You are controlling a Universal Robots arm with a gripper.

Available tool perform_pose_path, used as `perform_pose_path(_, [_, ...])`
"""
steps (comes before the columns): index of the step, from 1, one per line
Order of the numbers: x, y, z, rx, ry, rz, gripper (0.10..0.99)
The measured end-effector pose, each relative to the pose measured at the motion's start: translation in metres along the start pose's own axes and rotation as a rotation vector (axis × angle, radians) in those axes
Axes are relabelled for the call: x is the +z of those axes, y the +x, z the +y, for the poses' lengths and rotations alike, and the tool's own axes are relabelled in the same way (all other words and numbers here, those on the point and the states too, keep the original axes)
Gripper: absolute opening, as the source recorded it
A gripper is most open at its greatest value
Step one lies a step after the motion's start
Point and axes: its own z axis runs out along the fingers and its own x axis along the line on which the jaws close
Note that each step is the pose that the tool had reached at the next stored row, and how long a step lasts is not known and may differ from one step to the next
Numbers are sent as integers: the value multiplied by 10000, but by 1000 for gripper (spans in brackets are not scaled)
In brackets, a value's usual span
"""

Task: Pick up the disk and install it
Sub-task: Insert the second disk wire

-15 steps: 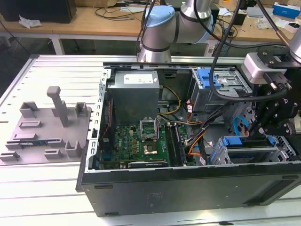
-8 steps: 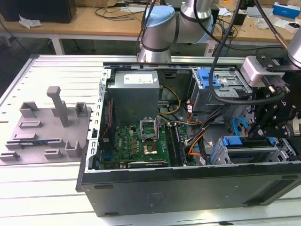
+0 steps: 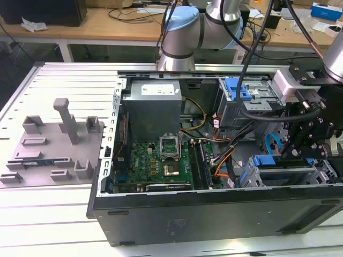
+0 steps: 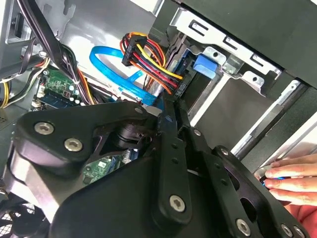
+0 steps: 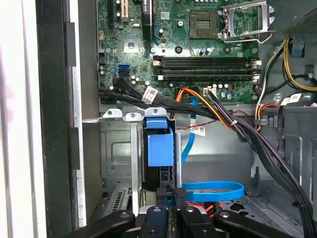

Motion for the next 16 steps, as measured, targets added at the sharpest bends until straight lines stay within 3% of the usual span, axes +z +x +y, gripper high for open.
perform_pose_path(3, [-73,-8,-1,1,-1,-32,173])
perform_pose_path(4, [-145,-21,-3,0,0,1,235])
perform_pose_path(6, [-253,-32,-4,0,1,2,235])
perform_pose_path(7, [-357,-47,-7,-1,5,7,235])
perform_pose_path(10, [-513,-72,-10,-1,14,9,220])
perform_pose_path(11, [-535,-76,-10,-1,14,6,106])
perform_pose_path(16, [-536,-82,-10,-1,15,10,106])
